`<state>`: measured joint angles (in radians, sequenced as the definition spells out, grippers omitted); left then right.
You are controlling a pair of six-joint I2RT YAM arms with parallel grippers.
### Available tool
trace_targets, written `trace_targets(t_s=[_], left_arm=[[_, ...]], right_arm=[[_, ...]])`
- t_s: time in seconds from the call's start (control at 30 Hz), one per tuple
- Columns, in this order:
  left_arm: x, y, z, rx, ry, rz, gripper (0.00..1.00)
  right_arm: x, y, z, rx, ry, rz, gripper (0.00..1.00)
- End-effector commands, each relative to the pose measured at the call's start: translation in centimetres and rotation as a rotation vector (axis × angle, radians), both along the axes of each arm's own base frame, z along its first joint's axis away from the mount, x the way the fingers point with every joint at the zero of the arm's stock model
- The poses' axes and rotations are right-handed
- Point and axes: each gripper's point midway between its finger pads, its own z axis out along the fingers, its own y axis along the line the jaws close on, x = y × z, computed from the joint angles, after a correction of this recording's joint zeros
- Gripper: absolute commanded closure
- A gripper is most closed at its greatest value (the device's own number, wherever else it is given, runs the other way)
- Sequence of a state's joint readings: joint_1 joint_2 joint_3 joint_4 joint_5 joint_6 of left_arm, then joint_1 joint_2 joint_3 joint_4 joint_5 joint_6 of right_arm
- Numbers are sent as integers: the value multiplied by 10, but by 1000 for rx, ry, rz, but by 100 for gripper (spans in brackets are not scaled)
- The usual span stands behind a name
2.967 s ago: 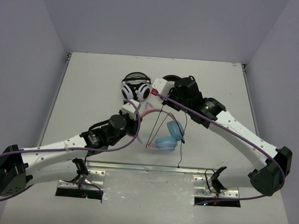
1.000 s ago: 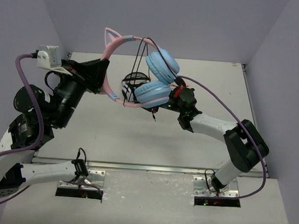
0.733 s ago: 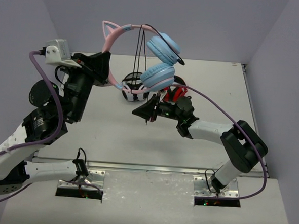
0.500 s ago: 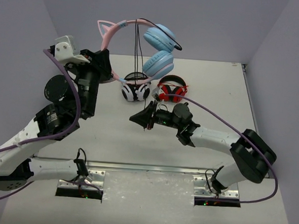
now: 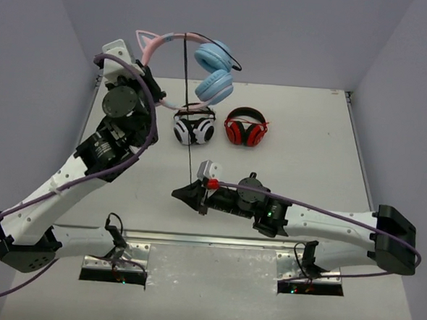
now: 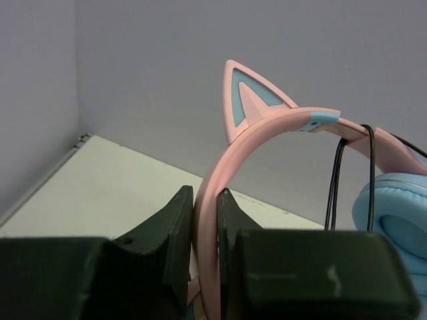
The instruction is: Wrap the headphones
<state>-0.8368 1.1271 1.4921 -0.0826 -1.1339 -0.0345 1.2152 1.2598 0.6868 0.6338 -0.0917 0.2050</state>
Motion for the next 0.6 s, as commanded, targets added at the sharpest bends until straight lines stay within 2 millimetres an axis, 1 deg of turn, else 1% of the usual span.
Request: trace_targets(t_s=[0.0, 0.03, 0.07, 0.1, 0.13, 0.17, 0.2, 0.23, 0.27, 0.33, 0.37, 0.4, 0.43, 0.47, 0.5, 0.53, 0.57], left_arm=[[18, 21, 4, -137, -70, 44, 100], [24, 27, -4, -123, -57, 70, 100], [31, 24, -20, -105, -30, 74, 100], [35, 22, -31, -98, -9, 79, 100], [39, 19, -39, -106, 1, 81, 100], [41, 16, -56, -94, 29, 81, 100], [42, 14, -63, -115, 31, 76, 100], [44, 12, -72, -113, 43, 73, 100], [43, 12, -90, -112, 63, 70, 100], [43, 10, -109, -102, 84, 61, 100], [42, 9, -131, -80, 115, 54, 99], [41, 6, -143, -80, 130, 43, 100], [38, 7, -156, -73, 150, 51, 100], [33, 9, -167, -76, 161, 52, 100], [30, 7, -195, -62, 199, 48, 100], [26, 6, -207, -58, 211, 40, 100], [22, 6, -212, -75, 198, 28, 100]], right_arm=[[-14, 0, -4, -121, -99, -4, 99], [-16, 1, 0, -142, -105, 1, 99], [-18, 3, -1, -160, -113, 8, 99], [-21, 5, 1, -172, -129, 18, 99], [-16, 6, 6, -189, -132, -6, 99], [-14, 6, 5, -207, -145, -12, 99], [-11, 6, 6, -218, -145, -24, 99], [-5, 4, 10, -249, -177, -51, 99], [-2, 4, 8, -275, -197, -53, 99], [5, 2, 11, -326, -227, -80, 99], [8, 1, 10, -353, -271, -75, 99], [10, -1, 11, -380, -298, -73, 99], [11, -3, 12, -405, -354, -60, 99], [15, -5, 12, -422, -374, -57, 99], [16, -11, 11, -455, -385, -46, 99], [17, -14, 11, -471, -398, -30, 99], [16, -16, 10, -485, -430, 18, 99]])
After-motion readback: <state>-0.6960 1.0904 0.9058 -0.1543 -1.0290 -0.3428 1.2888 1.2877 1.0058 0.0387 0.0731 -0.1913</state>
